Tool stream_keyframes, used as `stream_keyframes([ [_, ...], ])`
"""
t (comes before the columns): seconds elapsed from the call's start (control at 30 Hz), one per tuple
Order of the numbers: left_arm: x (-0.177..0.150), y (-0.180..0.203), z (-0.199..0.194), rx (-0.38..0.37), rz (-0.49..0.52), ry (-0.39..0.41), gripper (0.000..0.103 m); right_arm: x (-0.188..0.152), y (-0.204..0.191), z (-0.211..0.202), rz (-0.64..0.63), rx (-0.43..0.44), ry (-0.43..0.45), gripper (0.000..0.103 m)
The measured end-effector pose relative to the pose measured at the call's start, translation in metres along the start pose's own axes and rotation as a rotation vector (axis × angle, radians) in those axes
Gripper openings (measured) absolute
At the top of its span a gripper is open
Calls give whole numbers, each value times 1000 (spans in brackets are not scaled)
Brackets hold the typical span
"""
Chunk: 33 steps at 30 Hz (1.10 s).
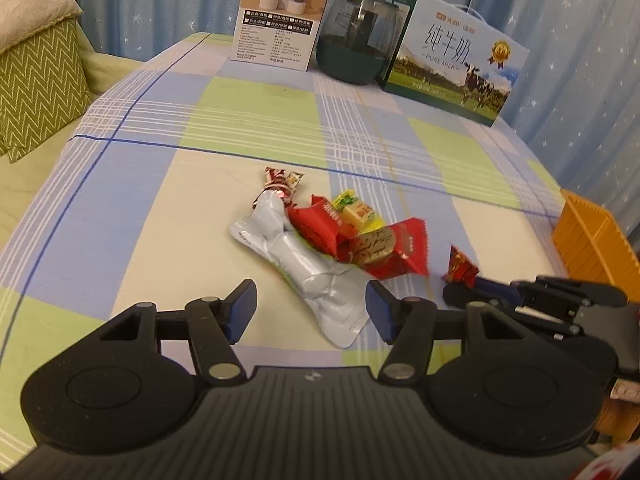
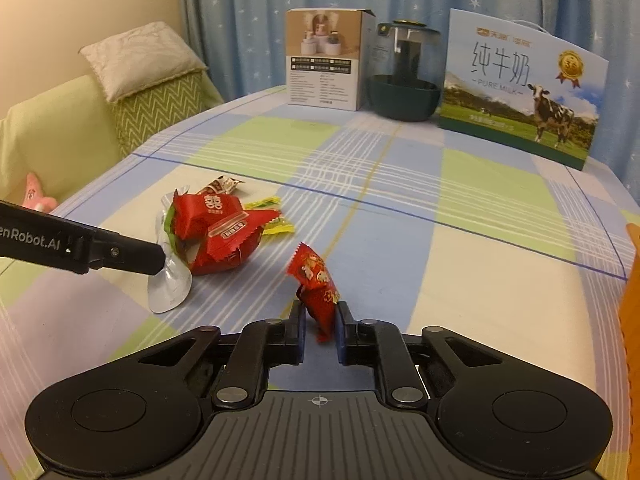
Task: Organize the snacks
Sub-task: 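Grasp the small red candy with the right tool, then grasp the silver foil pouch with the left tool while the right tool holds the red candy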
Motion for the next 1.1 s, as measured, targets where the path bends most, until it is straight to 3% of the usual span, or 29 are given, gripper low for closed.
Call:
stream_keyframes([
  [0.37,12,3,10,-36,-100,44,57,-5,3,-10,0,-25,8,15],
  [0.63,7,4,22,18,-52,5,57,-12,6,-15,16,-33,-2,14],
  [0.73,6,2,22,27,-28,3,49,-14,5,-16,18,-31,-1,14],
  [1.1,-9,4,9,20,-8,-29,35,-18,-2,-29,35,-24,-2,14],
])
Point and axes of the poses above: each gripper's, at about its wrist camera, not at the fingertips, and z roughly the way its jaws point, y to its right, x to its top, the point moved 8 cm from there along z, roughly the way its jaws point
